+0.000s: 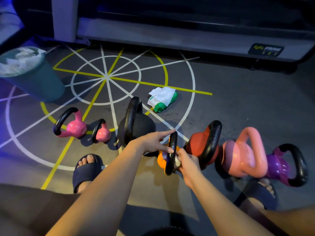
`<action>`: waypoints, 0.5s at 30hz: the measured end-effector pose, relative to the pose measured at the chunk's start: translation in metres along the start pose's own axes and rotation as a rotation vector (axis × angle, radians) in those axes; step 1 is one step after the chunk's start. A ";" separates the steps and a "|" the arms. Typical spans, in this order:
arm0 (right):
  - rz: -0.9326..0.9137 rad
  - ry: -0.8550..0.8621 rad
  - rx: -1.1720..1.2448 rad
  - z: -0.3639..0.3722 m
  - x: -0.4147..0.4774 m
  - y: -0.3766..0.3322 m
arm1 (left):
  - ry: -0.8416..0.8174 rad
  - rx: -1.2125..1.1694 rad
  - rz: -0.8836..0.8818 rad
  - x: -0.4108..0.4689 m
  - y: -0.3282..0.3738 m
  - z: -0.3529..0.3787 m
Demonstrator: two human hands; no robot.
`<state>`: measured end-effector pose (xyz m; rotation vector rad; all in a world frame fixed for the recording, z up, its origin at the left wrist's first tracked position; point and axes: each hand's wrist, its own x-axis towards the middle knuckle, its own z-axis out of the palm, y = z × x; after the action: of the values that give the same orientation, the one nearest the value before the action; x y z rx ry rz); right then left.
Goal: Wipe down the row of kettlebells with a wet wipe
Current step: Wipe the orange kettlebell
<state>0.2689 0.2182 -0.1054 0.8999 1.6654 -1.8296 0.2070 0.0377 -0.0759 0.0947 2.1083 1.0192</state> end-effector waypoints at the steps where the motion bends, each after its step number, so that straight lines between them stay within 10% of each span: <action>1: 0.003 -0.024 0.108 0.002 0.001 -0.008 | 0.003 0.002 -0.004 0.000 0.001 0.000; 15: 0.116 0.014 0.303 0.006 0.002 -0.007 | 0.081 -0.279 -0.171 0.001 -0.020 0.027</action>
<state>0.2615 0.2131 -0.1023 1.1115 1.3329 -2.0303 0.2295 0.0414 -0.1000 -0.2643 1.9842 1.2175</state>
